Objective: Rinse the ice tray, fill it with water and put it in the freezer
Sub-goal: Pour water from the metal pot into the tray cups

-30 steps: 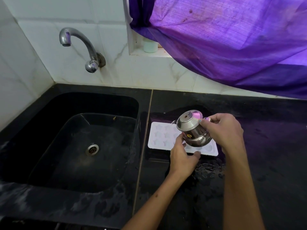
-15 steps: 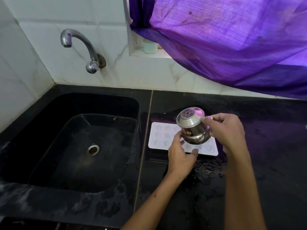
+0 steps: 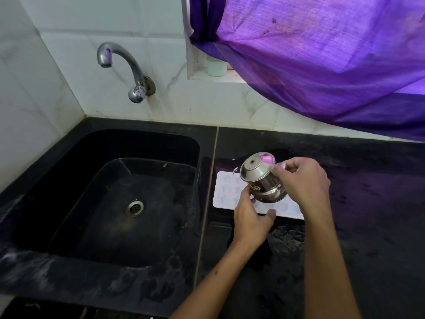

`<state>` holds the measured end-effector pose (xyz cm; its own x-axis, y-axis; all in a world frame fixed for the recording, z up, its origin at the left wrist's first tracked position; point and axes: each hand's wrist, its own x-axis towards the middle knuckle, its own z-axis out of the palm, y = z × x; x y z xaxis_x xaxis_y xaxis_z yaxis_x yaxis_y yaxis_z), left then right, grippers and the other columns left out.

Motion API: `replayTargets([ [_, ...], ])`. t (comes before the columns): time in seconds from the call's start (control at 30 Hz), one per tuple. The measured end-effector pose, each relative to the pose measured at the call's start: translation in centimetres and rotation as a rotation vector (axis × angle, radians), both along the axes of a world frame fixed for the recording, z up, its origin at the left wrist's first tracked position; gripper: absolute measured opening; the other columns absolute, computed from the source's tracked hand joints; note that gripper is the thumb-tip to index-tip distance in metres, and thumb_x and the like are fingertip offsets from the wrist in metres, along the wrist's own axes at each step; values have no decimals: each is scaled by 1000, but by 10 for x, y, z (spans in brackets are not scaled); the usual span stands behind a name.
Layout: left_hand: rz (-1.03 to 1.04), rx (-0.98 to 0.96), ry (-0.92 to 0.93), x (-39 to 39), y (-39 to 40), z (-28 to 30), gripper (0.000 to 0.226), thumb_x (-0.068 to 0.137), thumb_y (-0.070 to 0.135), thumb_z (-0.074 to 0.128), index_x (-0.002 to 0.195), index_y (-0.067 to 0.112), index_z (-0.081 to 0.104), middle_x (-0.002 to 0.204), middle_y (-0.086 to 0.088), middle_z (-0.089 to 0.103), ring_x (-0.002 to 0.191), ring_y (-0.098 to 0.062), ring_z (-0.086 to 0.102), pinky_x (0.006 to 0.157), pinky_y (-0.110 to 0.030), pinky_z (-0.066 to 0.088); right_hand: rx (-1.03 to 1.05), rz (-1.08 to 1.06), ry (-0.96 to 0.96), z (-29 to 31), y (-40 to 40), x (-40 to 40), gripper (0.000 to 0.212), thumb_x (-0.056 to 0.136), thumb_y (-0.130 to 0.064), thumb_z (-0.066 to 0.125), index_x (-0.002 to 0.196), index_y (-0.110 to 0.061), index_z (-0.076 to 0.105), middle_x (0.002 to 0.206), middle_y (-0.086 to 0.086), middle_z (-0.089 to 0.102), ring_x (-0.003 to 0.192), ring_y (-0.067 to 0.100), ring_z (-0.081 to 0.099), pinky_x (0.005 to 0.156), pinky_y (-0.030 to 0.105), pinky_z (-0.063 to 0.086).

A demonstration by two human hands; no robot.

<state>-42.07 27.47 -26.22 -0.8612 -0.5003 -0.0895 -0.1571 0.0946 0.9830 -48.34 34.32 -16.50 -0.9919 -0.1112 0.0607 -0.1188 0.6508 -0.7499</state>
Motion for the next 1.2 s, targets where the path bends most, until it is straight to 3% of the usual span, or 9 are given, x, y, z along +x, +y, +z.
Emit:
replayTargets([
  [0.37, -19, 10, -13, 1, -2, -1, 64, 76, 11, 71, 132, 22, 43, 125, 7, 57, 117, -8, 51, 99, -27, 44, 40, -1, 28, -3, -4, 0, 19, 85, -35, 67, 79, -17, 69, 81, -1, 67, 82, 20, 60, 68, 28, 31],
  [0.53, -25, 17, -12, 2, -3, -1, 64, 76, 10, 71, 132, 23, 42, 125, 7, 56, 118, -8, 50, 99, -28, 44, 47, -9, 22, -4, -4, 1, 18, 85, -36, 66, 73, -22, 64, 80, -2, 67, 82, 20, 59, 55, 24, 29],
  [0.83, 19, 10, 17, 4, -3, -4, 68, 74, 13, 70, 134, 25, 41, 128, 8, 56, 122, -7, 49, 102, -34, 44, -73, -14, -36, -10, 2, -2, 21, 80, -34, 70, 68, -17, 67, 67, -5, 67, 77, 21, 65, 80, 39, 50],
  [1.03, 6, -3, 41, 0, 7, -3, 73, 76, 8, 71, 138, 26, 37, 133, 10, 52, 125, -7, 46, 103, -29, 42, -280, -49, -156, -14, 23, -9, 32, 53, -54, 69, 67, -25, 71, 66, -1, 71, 80, 23, 69, 80, 52, 56],
  [1.2, -36, -13, 52, -4, 27, -1, 74, 75, 10, 70, 139, 27, 37, 134, 11, 52, 126, -7, 46, 104, -31, 42, -298, -71, -143, -10, 50, -9, 22, 69, -40, 76, 70, -19, 71, 64, -1, 71, 78, 23, 70, 81, 53, 56],
])
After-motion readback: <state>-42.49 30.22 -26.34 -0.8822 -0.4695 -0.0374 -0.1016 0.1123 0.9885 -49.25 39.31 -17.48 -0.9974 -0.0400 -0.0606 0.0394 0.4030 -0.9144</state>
